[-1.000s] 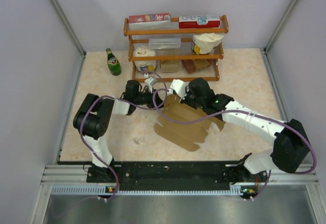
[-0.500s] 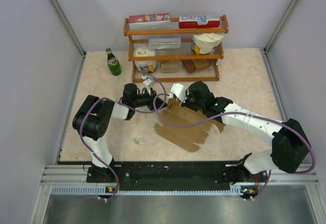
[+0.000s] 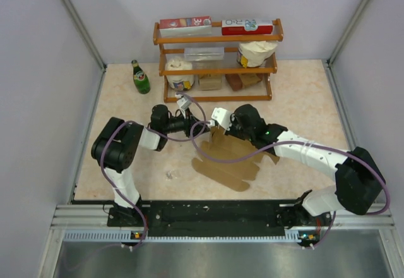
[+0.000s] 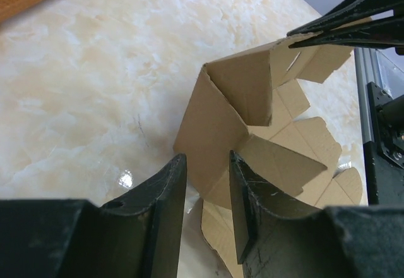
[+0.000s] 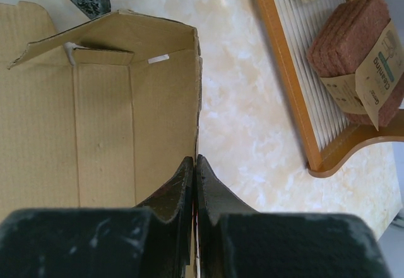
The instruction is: Fold the paper box
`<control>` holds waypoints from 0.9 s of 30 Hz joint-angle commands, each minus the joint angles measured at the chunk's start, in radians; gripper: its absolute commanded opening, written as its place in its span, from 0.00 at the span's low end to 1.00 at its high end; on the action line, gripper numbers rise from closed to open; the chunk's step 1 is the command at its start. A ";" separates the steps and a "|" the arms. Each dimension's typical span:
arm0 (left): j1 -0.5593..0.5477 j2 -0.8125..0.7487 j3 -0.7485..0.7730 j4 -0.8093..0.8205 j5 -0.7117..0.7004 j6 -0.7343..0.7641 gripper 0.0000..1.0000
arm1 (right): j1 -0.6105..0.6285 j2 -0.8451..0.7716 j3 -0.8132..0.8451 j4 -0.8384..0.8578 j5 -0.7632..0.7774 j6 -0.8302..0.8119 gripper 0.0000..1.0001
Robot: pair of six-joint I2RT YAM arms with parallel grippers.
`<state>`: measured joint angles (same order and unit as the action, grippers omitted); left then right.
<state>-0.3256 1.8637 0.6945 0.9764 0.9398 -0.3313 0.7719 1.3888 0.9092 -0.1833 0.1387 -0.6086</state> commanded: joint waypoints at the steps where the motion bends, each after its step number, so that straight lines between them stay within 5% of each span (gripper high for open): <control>1: -0.006 0.012 -0.029 0.125 0.051 -0.025 0.38 | 0.027 -0.005 -0.018 0.065 0.038 -0.026 0.00; 27: -0.030 0.029 -0.059 0.222 0.116 -0.046 0.48 | 0.092 0.003 -0.105 0.228 0.197 -0.143 0.00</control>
<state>-0.3519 1.8751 0.6441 1.1118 1.0157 -0.3687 0.8425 1.3891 0.8112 -0.0219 0.2928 -0.7334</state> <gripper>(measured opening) 0.469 0.008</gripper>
